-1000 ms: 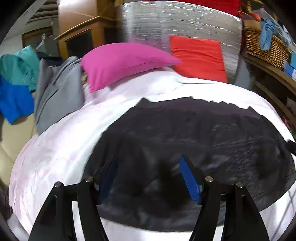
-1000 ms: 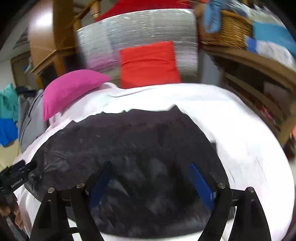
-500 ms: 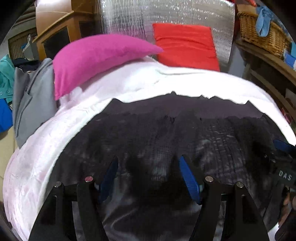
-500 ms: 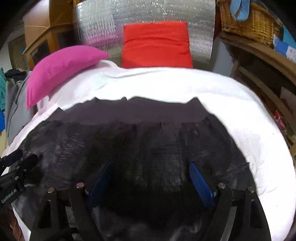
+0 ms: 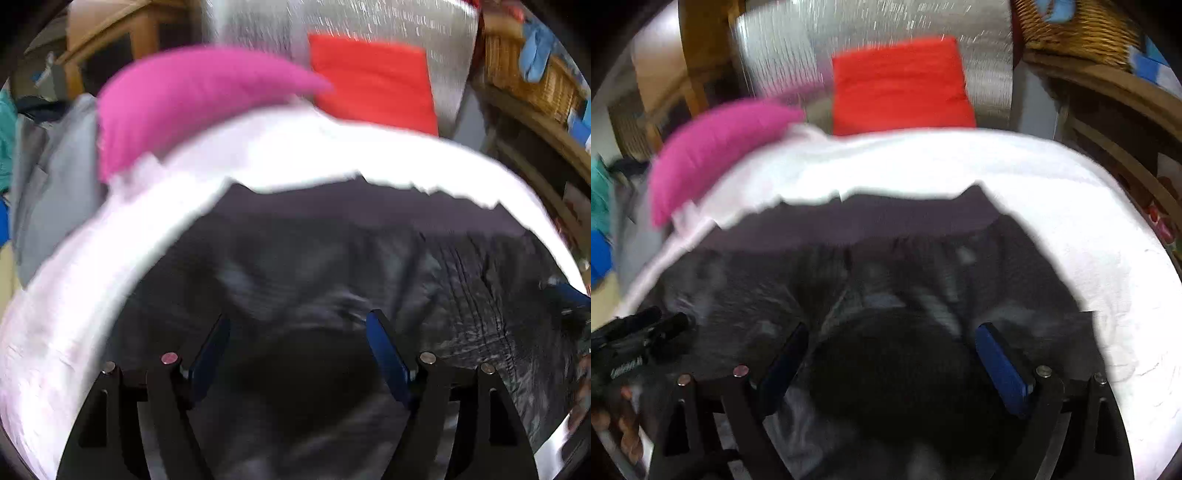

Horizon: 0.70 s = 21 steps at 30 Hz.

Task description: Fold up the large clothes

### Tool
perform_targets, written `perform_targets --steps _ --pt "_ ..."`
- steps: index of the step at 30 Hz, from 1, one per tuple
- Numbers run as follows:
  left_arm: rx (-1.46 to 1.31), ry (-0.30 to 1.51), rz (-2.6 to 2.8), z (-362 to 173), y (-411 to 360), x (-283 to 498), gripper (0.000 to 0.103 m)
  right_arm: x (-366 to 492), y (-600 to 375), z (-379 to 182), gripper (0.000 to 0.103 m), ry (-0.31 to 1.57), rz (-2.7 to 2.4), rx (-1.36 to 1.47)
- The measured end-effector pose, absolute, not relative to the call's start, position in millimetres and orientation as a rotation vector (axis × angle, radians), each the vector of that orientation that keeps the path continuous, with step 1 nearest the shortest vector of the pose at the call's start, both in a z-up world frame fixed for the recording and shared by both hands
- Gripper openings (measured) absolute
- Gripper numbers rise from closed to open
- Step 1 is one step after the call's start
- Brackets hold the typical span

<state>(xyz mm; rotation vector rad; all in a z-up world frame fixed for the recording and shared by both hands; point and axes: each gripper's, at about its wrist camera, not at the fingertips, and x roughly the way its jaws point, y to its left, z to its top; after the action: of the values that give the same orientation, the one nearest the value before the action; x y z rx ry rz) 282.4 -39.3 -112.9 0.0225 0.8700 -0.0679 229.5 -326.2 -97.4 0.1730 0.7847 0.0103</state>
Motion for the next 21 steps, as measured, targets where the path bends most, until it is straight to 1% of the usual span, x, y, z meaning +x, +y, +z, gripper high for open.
perform_targets --steps 3,8,12,14,17,21 --pt "-0.012 0.832 -0.008 -101 5 278 0.078 215 -375 -87 0.094 0.777 -0.021 0.280" --pt "-0.106 0.915 0.070 -117 65 287 0.078 215 -428 -106 0.094 0.854 -0.075 0.401" --pt "-0.130 0.976 0.033 -136 71 291 0.078 227 -428 -124 0.094 0.939 -0.011 0.390" --pt "-0.123 0.979 0.028 -140 70 291 0.078 226 -430 -125 0.093 0.933 -0.031 0.381" --pt "-0.135 0.955 0.016 -137 71 288 0.078 218 -446 -128 0.093 0.900 -0.057 0.472" --pt "-0.128 0.982 -0.011 -145 68 295 0.078 218 -455 -145 0.093 0.960 -0.002 0.566"
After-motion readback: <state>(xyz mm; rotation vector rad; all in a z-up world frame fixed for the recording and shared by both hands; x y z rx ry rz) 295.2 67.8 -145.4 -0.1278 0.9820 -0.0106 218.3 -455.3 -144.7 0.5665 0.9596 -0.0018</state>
